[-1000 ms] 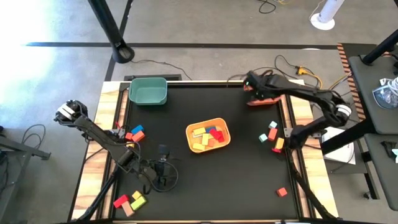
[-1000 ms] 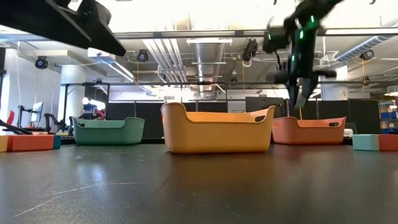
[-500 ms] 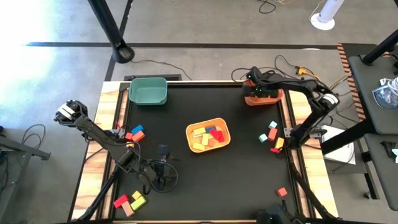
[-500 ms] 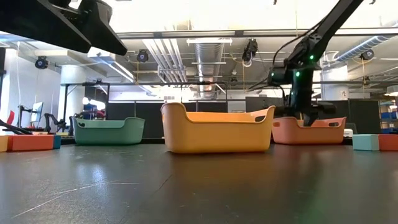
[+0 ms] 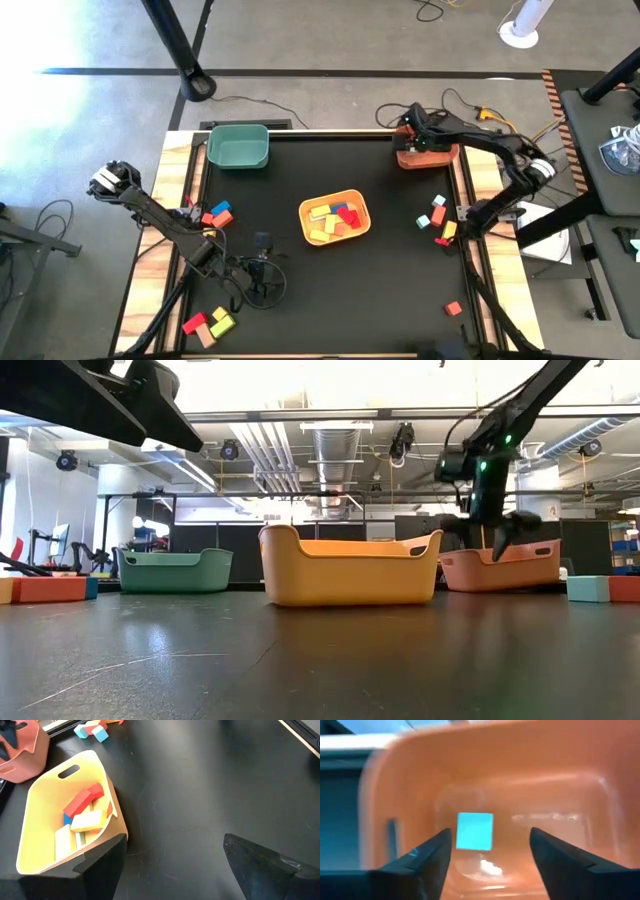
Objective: Sort blocks by size
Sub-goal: Put the light blue square block into the orange bin
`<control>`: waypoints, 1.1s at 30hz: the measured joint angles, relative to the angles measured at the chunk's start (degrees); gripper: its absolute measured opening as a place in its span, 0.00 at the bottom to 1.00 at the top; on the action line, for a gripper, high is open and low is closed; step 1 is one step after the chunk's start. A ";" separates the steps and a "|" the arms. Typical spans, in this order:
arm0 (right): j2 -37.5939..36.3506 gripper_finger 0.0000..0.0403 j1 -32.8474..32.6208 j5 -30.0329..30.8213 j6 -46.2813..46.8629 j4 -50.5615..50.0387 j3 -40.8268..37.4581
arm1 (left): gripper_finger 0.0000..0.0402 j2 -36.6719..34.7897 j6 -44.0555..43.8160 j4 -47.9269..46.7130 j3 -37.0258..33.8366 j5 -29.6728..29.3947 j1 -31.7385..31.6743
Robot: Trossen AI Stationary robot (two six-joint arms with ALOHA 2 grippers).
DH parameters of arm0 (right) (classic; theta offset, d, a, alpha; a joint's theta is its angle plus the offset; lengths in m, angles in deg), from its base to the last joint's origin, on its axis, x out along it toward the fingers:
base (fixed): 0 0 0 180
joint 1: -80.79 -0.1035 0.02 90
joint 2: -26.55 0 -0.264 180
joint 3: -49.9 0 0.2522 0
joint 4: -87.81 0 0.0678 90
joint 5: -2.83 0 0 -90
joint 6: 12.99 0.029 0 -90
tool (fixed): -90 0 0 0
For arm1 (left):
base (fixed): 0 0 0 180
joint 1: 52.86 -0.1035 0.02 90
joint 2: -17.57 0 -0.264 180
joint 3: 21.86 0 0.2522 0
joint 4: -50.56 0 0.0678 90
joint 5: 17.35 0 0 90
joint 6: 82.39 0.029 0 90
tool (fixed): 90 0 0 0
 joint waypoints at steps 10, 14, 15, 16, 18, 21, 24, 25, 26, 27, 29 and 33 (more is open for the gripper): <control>-15.61 0.76 -24.59 -0.28 5.94 -18.60 -0.67 | 0.79 0.00 0.23 0.52 0.04 -0.02 0.00; -15.35 0.74 -37.69 -0.30 15.78 -28.70 -0.90 | 0.79 0.00 1.44 3.05 0.09 -0.04 0.00; -14.90 0.73 -40.74 -0.43 17.53 -30.58 -0.90 | 0.79 0.00 1.49 3.54 0.11 -0.02 0.00; -14.32 0.73 -43.14 -0.64 18.91 -32.40 -0.90 | 0.79 0.00 1.51 3.87 0.11 -0.02 0.00; -12.93 0.73 -46.87 -1.06 21.28 -34.80 -0.96 | 0.79 0.00 1.51 4.11 0.11 -0.02 0.00; -10.70 0.73 -50.00 -4.95 23.04 -34.62 -1.19 | 0.79 0.00 1.68 4.03 0.11 -0.02 0.00; -8.20 0.74 -50.44 -7.82 23.06 -34.50 -2.30 | 0.79 0.00 2.85 4.01 0.11 0.00 0.00; -7.53 0.75 -49.99 -8.37 23.10 -34.39 -3.05 | 0.79 0.00 3.01 3.99 0.11 0.00 0.00; -6.94 0.75 -49.30 -9.06 23.04 -34.07 -3.92 | 0.79 0.00 3.02 3.95 0.11 0.00 0.00; -6.45 0.75 -48.47 -10.17 22.53 -33.50 -5.06 | 0.79 0.00 3.02 3.95 0.11 0.00 0.00; -5.68 0.75 -46.71 -13.11 21.23 -31.03 -7.56 | 0.79 0.00 3.02 3.84 0.11 0.00 0.00; -5.37 0.73 -44.10 -16.77 18.27 -25.34 -11.56 | 0.79 0.01 3.00 3.66 0.11 0.00 0.00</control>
